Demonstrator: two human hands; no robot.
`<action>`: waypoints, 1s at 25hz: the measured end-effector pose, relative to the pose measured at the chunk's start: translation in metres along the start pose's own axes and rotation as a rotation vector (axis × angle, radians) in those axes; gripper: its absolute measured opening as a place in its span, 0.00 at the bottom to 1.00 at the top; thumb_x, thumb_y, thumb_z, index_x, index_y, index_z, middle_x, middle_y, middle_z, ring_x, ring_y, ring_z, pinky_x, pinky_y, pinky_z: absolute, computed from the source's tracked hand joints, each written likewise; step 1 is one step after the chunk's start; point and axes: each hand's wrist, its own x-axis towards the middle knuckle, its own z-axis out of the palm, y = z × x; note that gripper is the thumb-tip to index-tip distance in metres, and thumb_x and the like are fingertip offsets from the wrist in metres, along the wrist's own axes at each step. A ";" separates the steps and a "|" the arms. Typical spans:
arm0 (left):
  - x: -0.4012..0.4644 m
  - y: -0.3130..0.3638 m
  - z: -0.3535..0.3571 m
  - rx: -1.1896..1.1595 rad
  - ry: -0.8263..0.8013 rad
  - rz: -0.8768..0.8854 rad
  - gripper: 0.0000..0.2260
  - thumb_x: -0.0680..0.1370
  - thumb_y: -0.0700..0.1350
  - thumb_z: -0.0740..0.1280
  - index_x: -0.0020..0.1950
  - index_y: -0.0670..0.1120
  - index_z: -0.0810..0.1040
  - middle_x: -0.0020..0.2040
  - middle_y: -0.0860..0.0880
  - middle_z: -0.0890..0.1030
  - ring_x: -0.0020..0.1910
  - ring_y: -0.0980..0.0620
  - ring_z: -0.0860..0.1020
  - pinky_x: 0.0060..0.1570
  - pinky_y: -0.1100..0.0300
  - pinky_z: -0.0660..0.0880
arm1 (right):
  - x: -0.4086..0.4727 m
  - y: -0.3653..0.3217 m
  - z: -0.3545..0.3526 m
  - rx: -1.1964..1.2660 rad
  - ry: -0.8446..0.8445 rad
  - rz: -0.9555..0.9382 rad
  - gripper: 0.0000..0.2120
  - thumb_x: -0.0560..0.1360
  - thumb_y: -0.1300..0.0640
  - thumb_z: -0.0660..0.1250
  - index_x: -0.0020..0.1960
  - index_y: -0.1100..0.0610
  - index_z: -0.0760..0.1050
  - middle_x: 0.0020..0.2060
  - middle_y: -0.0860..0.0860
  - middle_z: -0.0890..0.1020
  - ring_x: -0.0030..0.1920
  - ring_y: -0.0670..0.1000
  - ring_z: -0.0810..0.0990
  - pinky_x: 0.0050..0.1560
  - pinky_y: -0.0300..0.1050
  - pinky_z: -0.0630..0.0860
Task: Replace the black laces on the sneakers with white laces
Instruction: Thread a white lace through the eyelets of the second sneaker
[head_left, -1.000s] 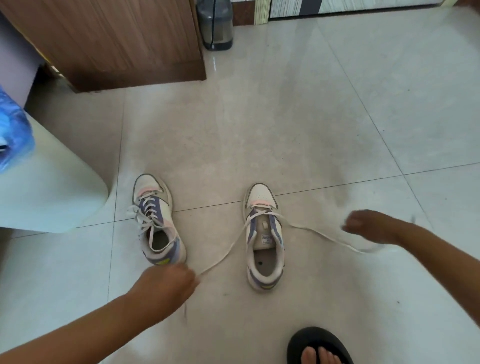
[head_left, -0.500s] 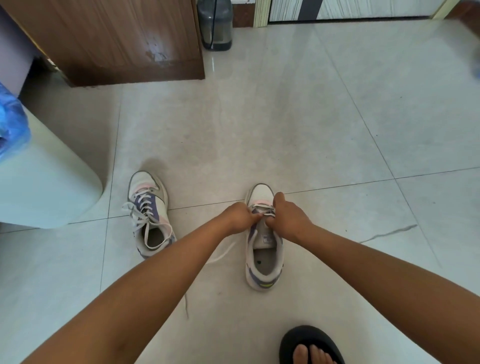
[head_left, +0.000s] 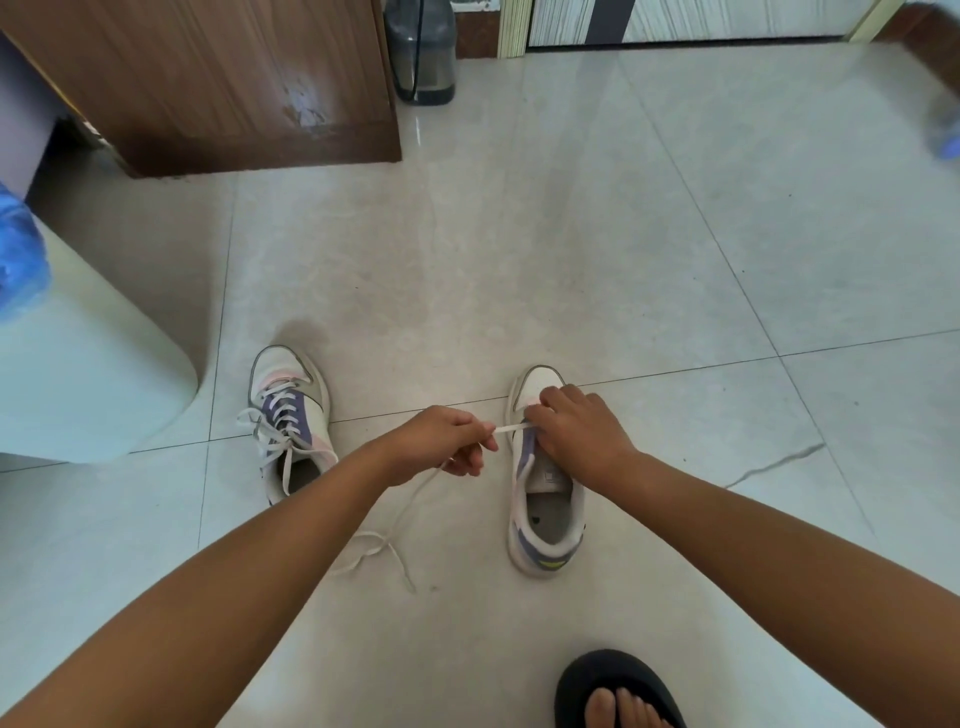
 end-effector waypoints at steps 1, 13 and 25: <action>-0.005 0.004 -0.002 -0.022 -0.017 0.022 0.12 0.80 0.47 0.62 0.44 0.43 0.81 0.30 0.50 0.80 0.33 0.53 0.79 0.49 0.54 0.78 | 0.002 0.000 0.001 0.011 0.007 -0.041 0.14 0.57 0.62 0.79 0.41 0.56 0.81 0.34 0.53 0.79 0.34 0.57 0.79 0.29 0.46 0.71; -0.049 0.043 -0.039 -0.091 0.045 0.129 0.12 0.80 0.45 0.63 0.41 0.42 0.80 0.29 0.50 0.79 0.30 0.53 0.78 0.42 0.59 0.78 | 0.049 -0.031 -0.049 0.476 0.299 -0.062 0.14 0.76 0.57 0.59 0.54 0.59 0.81 0.39 0.54 0.85 0.39 0.55 0.82 0.43 0.46 0.75; -0.083 -0.005 -0.068 0.062 -0.013 0.006 0.11 0.81 0.43 0.60 0.45 0.43 0.81 0.38 0.48 0.84 0.39 0.52 0.81 0.52 0.55 0.76 | 0.060 0.067 -0.069 1.414 0.136 1.246 0.11 0.76 0.67 0.60 0.36 0.58 0.72 0.17 0.48 0.77 0.31 0.48 0.77 0.35 0.40 0.71</action>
